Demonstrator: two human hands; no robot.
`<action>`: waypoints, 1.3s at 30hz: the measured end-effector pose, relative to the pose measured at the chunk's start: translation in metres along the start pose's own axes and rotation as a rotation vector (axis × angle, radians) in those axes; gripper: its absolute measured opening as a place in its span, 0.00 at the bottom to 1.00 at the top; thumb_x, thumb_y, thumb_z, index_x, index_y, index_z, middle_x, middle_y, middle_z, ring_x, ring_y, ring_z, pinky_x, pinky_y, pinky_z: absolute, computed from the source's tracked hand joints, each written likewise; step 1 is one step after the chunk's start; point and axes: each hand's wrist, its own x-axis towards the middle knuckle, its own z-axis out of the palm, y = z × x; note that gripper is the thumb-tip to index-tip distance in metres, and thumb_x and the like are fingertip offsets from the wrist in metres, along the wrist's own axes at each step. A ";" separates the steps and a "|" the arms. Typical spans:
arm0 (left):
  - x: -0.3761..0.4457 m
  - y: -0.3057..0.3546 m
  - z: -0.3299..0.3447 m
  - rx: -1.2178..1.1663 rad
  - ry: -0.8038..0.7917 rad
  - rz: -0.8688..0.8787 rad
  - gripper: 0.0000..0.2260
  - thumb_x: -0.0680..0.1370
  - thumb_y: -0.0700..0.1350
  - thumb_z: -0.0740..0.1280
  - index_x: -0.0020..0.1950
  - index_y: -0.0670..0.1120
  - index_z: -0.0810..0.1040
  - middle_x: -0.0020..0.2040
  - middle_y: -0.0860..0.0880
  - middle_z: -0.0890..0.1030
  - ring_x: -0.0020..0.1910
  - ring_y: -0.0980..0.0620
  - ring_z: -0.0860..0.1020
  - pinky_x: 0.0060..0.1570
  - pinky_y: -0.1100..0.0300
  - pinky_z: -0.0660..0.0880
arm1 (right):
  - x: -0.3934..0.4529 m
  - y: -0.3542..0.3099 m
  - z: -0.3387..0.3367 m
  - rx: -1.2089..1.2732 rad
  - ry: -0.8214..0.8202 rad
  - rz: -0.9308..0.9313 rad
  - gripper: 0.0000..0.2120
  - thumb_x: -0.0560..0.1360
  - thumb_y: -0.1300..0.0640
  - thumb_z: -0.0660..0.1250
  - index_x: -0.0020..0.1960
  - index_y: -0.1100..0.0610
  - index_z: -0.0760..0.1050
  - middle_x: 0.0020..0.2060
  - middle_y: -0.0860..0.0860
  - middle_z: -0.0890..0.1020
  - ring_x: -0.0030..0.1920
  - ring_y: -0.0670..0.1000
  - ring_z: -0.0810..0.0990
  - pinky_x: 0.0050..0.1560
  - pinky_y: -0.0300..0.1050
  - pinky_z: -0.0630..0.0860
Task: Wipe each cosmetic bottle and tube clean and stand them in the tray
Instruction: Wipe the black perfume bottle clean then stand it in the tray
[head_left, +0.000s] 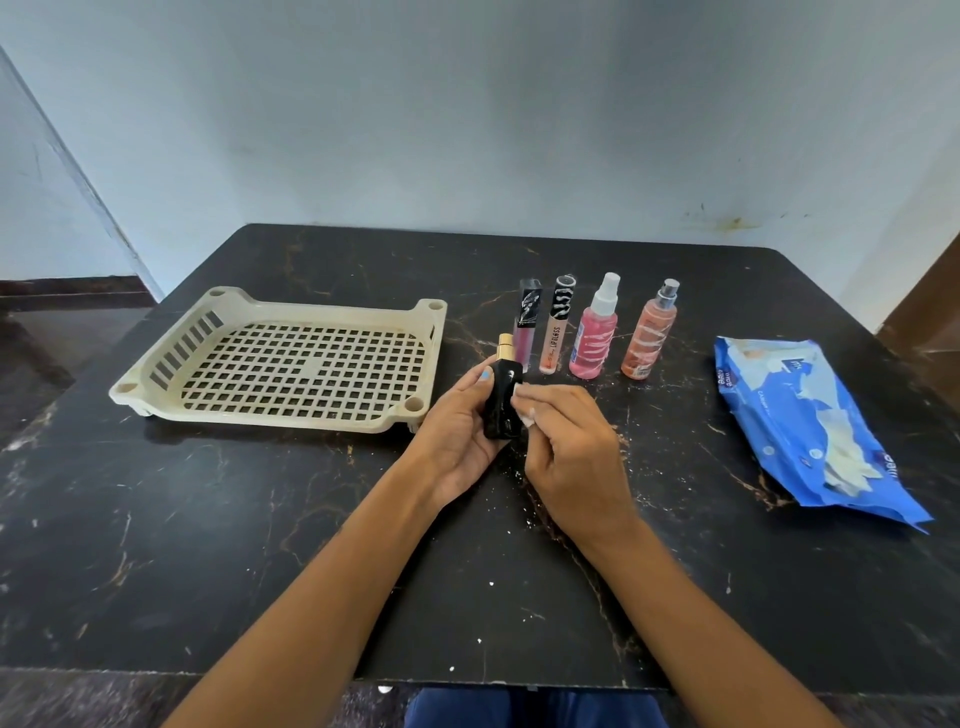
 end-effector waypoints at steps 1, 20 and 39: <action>0.000 0.000 0.000 0.002 -0.005 0.002 0.13 0.82 0.41 0.53 0.56 0.45 0.77 0.42 0.47 0.83 0.37 0.56 0.81 0.39 0.64 0.79 | 0.001 0.000 0.000 -0.005 -0.007 0.003 0.14 0.75 0.67 0.59 0.50 0.68 0.82 0.48 0.57 0.84 0.51 0.54 0.80 0.57 0.42 0.76; -0.001 0.001 0.002 -0.015 0.041 -0.002 0.13 0.82 0.41 0.53 0.52 0.46 0.78 0.43 0.45 0.82 0.40 0.54 0.80 0.38 0.64 0.79 | 0.000 -0.002 0.001 0.045 -0.012 -0.057 0.12 0.74 0.68 0.60 0.47 0.68 0.83 0.46 0.57 0.84 0.49 0.54 0.81 0.54 0.42 0.77; 0.000 0.000 -0.001 -0.019 0.035 -0.012 0.13 0.82 0.42 0.53 0.55 0.46 0.77 0.43 0.43 0.80 0.37 0.54 0.82 0.36 0.63 0.79 | -0.001 -0.002 -0.001 0.083 0.030 -0.034 0.09 0.71 0.71 0.63 0.41 0.67 0.83 0.42 0.56 0.84 0.44 0.54 0.82 0.49 0.43 0.79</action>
